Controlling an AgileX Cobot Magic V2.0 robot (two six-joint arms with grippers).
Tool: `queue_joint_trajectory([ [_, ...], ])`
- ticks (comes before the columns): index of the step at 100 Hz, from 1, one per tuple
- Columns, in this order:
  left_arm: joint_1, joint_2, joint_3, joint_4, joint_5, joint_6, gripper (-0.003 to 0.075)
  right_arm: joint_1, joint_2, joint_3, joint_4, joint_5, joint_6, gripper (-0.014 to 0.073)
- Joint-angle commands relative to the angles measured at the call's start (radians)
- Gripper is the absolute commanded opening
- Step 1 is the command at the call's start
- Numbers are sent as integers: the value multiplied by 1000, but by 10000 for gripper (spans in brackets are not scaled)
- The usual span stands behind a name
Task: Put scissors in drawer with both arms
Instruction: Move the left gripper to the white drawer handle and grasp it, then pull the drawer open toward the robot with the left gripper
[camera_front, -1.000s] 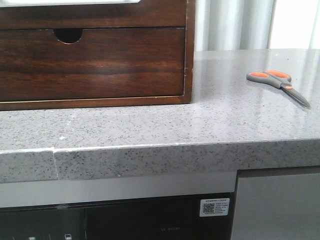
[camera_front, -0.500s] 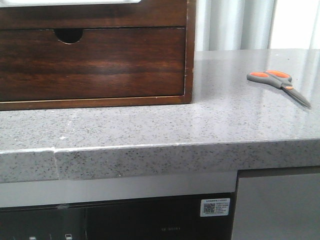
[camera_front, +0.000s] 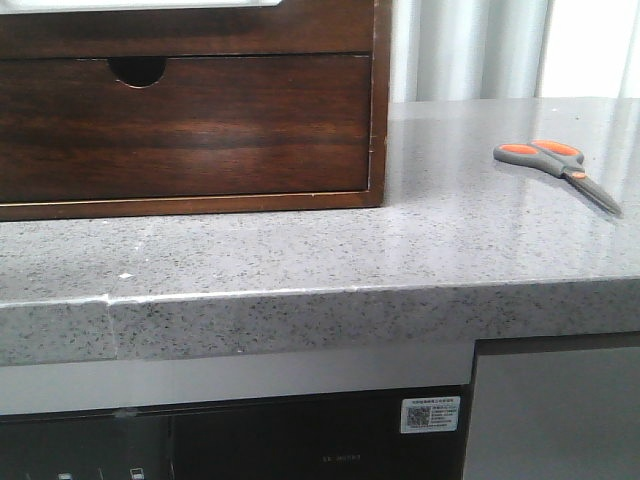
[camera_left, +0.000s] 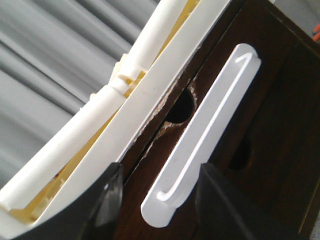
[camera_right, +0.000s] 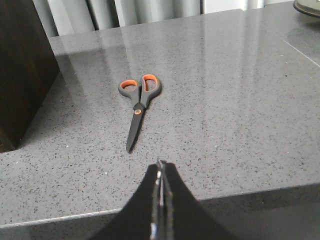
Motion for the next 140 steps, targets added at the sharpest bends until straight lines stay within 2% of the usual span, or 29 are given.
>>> queue_joint_trajectory([
  [1,2,44,-44,-35,-91,36,312,-6,21,-37,-3,-71,-10,-55],
  [10,2,86,-52,-35,-104,55,312,-6,21,-35,-3,-71,-10,-55],
  [26,-11,157,-54,-35,-170,197,312,-6,21,-35,-3,-70,-10,-55],
  [45,-66,229,-96,-41,-151,224,312,-6,21,-35,-3,-69,-10,-55],
  [80,-151,342,-206,-41,-12,258,309,-6,21,-35,-3,-67,-10,-55],
  [95,-155,372,-222,-41,1,278,260,-6,21,-35,-3,-67,-10,-55],
  [140,-155,443,-264,-48,40,301,260,-6,21,-35,-3,-67,-10,-55],
])
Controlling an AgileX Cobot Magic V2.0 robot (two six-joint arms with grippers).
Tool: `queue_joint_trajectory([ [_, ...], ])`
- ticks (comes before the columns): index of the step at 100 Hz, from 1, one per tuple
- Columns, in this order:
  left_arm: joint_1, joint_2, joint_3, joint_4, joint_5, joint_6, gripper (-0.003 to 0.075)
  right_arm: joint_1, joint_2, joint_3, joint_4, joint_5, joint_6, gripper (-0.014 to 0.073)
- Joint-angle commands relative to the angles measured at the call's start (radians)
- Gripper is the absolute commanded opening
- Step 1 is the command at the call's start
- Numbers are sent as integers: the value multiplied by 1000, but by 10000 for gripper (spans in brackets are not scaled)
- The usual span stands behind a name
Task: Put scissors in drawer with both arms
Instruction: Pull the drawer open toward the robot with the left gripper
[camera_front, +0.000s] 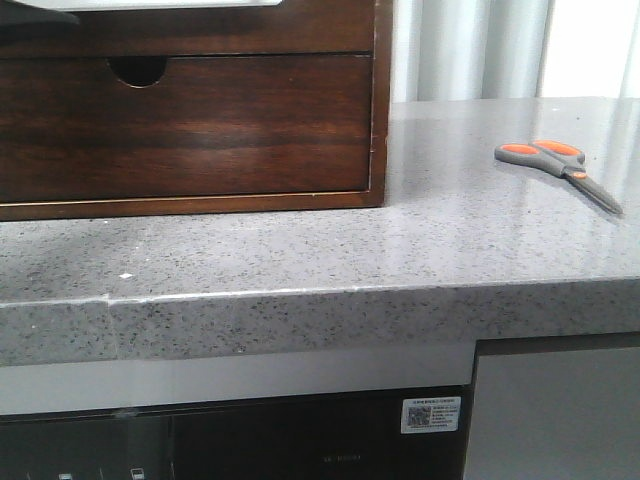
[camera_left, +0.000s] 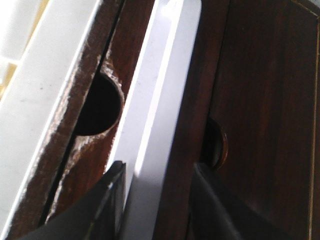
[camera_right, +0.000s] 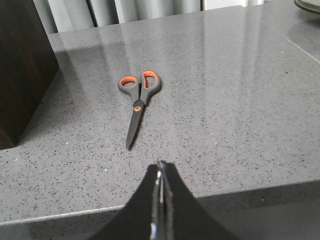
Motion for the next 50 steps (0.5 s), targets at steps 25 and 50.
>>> queue_joint_trajectory([
  [25,-7,-4,-34,-43,-41,-2,135,-6,19,-35,-5,-76,-10,-55],
  [50,-7,-4,-34,-43,-41,-2,-19,-6,19,-35,-5,-76,-10,-55],
])
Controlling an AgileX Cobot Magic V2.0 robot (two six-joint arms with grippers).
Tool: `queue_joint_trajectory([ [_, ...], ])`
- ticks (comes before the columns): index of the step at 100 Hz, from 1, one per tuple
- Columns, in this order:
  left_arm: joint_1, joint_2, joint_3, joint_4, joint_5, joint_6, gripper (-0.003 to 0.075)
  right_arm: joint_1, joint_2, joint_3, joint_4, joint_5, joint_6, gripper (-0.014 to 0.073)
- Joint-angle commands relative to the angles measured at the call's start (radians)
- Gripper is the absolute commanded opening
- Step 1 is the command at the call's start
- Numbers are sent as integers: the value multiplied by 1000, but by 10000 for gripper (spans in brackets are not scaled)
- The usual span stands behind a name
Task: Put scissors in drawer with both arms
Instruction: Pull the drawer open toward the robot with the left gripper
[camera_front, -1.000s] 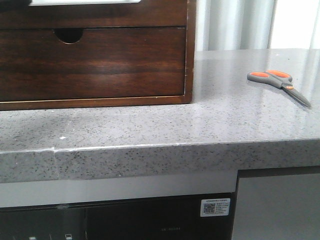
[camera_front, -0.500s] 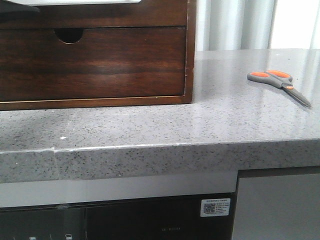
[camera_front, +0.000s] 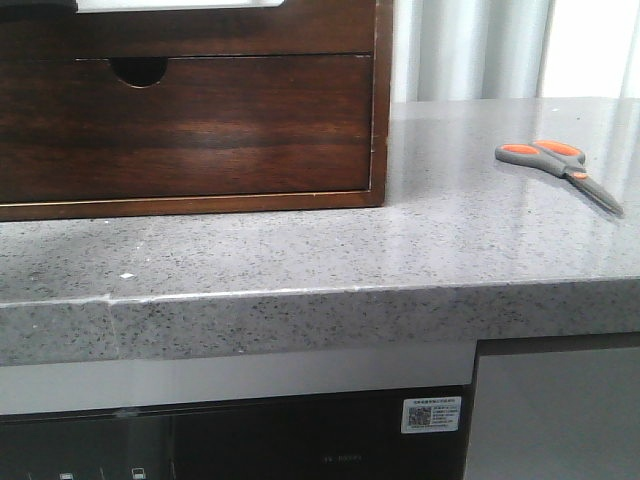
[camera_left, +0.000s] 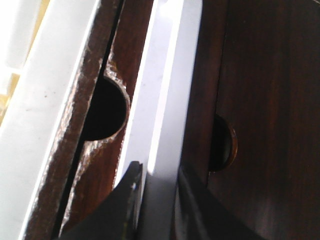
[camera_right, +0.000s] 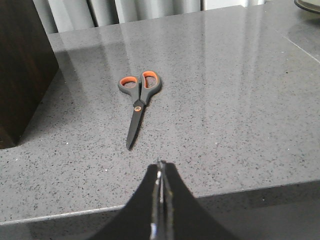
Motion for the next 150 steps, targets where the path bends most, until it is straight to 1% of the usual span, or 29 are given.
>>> queue_joint_trajectory([
  [1,-7,-8,-19,-56,-40,-56,-19,-6,19,-35,-5,-76,-10,-55],
  [28,-8,-10,-19,-56,-42,-56,-19,-6,19,-35,-5,-76,-10,-55],
  [49,-47,-20,-19,-47,-42,-56,-19,-6,19,-35,-5,-76,-10,-55],
  [84,-52,-88,-12,-47,-35,-56,-19,-6,19,-35,-5,-74,-10,-55],
  [95,-52,-108,-4,-47,-33,-78,-19,-6,19,-35,-5,-73,-10,-55],
  [102,-52,-127,15,-47,-33,-100,-19,-6,19,-35,-5,-73,-10,-55],
  [121,-52,-206,91,-45,-33,-100,-19,-6,19,-35,-5,-70,-10,-55],
  [150,-52,-373,214,-45,-33,-107,-19,-6,19,-35,-5,-28,-10,-55],
])
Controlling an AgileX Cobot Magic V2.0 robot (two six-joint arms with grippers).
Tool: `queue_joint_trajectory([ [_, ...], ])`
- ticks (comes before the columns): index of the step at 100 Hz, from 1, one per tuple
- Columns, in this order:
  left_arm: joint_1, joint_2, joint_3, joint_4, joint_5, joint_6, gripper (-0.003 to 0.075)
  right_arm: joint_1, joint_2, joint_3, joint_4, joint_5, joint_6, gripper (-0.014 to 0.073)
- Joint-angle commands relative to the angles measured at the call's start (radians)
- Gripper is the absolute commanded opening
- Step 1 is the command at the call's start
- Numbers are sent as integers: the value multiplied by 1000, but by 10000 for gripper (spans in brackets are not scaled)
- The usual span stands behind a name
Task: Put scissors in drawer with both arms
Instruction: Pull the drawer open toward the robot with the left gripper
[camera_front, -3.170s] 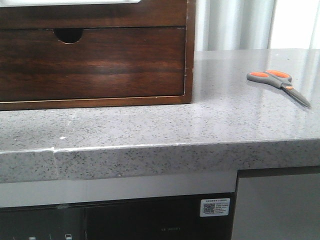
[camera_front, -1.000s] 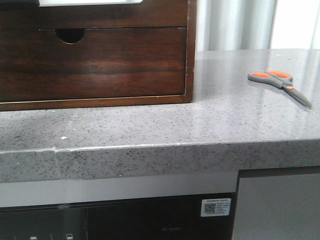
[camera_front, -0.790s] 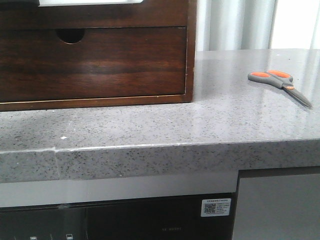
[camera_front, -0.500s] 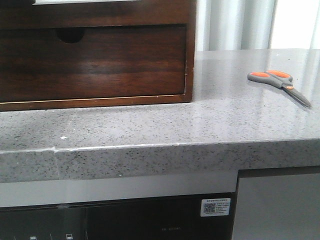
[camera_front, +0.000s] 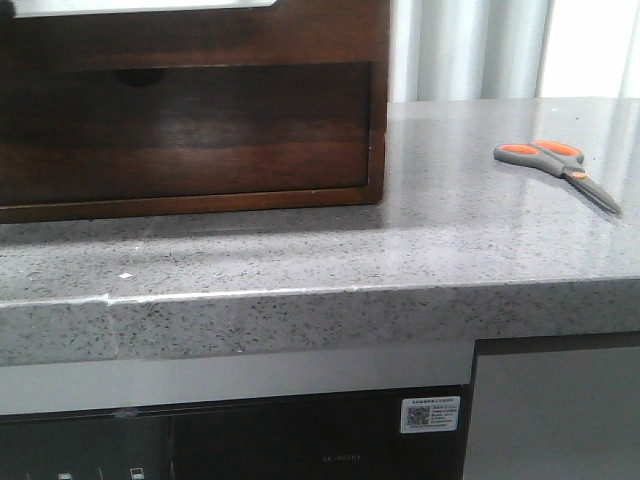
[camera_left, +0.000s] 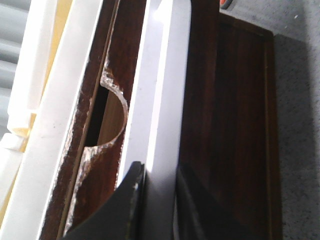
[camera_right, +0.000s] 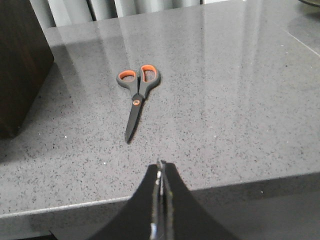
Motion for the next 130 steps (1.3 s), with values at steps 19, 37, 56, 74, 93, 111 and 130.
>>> queue_joint_trajectory([
  [19,-8,-174,75,-96,-85,-82,-19,-6,19,-35,-5,-53,-10,-55],
  [37,-8,-194,84,-96,-52,-85,-18,-6,19,-35,-5,-53,-10,-55],
  [56,-8,-194,84,-96,-56,-85,70,-6,19,-35,-5,-53,-10,-55],
  [74,-8,-194,84,-96,-66,-91,288,-6,19,-35,-5,-53,-10,-55],
  [93,-8,-194,84,-89,-75,-107,323,-6,19,-35,-5,-53,-10,-55],
  [111,-8,-194,84,38,-133,-201,323,-6,19,-35,-5,-54,-10,-55],
  [130,-8,-194,84,17,-199,-219,323,-6,19,-35,-5,-56,-10,-55],
])
